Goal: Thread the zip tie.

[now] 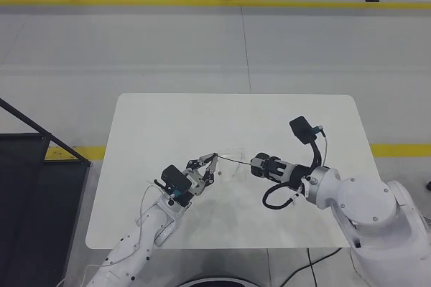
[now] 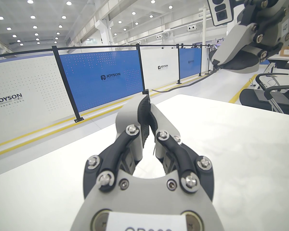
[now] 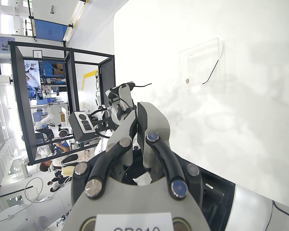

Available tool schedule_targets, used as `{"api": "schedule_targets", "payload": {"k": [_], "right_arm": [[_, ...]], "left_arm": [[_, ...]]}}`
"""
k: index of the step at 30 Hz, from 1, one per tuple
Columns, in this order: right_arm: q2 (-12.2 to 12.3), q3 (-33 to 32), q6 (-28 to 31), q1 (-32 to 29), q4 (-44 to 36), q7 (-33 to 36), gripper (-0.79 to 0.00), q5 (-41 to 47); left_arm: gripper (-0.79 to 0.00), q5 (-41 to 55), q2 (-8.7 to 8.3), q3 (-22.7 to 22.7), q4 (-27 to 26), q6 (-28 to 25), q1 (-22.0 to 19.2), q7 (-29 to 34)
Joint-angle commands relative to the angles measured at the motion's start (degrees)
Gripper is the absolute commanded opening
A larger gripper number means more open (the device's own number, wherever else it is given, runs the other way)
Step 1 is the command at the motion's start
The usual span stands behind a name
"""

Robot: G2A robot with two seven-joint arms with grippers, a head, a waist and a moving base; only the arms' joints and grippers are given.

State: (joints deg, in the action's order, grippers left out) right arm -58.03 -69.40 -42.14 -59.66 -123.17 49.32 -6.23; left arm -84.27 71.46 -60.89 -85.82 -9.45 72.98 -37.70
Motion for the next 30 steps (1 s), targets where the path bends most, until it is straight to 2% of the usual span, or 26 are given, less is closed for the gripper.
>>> {"api": "schedule_targets", "payload": {"k": [1,30], "right_arm": [[0.01,0.02,-0.16,0.20,0.14,-0.01,-0.785,0.26],[0.32,1.73,-2.04,3.02,1.43,0.30,-0.785,1.22]], "left_arm": [[-0.785,0.00,0.00,0.00,0.00,0.00,0.00,0.00],[-0.785,0.00,0.00,0.00,0.00,0.00,0.00,0.00]]}}
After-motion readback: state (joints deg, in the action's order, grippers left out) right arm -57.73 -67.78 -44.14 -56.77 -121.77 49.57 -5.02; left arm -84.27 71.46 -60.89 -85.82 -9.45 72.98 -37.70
